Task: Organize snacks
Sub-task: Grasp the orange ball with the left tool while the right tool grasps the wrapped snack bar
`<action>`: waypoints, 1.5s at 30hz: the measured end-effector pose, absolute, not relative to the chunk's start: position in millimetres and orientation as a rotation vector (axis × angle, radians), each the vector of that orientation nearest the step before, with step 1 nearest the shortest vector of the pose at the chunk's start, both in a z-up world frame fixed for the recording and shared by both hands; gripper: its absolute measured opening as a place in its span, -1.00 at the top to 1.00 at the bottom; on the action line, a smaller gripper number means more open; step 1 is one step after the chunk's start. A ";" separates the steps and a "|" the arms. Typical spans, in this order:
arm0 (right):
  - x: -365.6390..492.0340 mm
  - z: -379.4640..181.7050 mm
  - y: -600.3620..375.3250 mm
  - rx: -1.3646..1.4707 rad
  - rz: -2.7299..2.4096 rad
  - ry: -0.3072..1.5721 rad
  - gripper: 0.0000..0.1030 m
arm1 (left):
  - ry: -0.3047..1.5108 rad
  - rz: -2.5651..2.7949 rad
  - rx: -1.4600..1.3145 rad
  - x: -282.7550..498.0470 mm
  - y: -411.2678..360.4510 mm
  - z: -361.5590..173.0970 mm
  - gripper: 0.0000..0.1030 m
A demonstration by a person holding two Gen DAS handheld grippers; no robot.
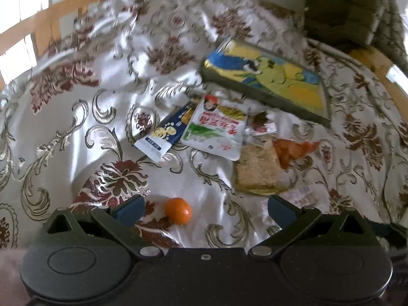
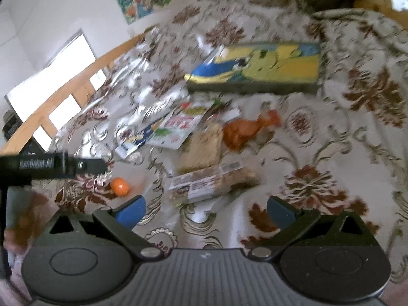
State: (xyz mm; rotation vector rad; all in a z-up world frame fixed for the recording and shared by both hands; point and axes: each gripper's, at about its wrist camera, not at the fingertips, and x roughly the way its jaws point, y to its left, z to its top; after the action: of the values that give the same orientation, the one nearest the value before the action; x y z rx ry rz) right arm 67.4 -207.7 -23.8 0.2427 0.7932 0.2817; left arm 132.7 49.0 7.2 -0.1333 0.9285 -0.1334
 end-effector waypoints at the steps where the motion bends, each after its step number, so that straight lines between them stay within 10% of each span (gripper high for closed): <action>1: 72.8 -25.5 -205.7 0.234 0.291 0.806 -1.00 | 0.964 -0.127 -0.139 142.3 50.7 3.7 -0.98; 18: 154.7 -76.0 -199.4 0.543 0.190 1.009 -1.00 | 1.223 -0.089 -0.471 190.5 87.4 -56.1 -0.76; 31: 167.9 -97.9 -189.9 0.627 0.107 1.000 -0.59 | 1.215 -0.152 -0.442 193.0 75.5 -61.0 0.29; 45: 158.8 -91.3 -173.0 0.522 0.208 0.974 -0.57 | 1.223 -0.153 -0.449 197.2 71.6 -66.1 0.35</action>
State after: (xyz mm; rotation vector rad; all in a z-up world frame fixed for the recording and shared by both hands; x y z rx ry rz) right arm 158.8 -173.0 -91.3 0.5225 0.9735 0.2081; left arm 197.2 71.6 -66.1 -0.4486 1.2230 -0.1525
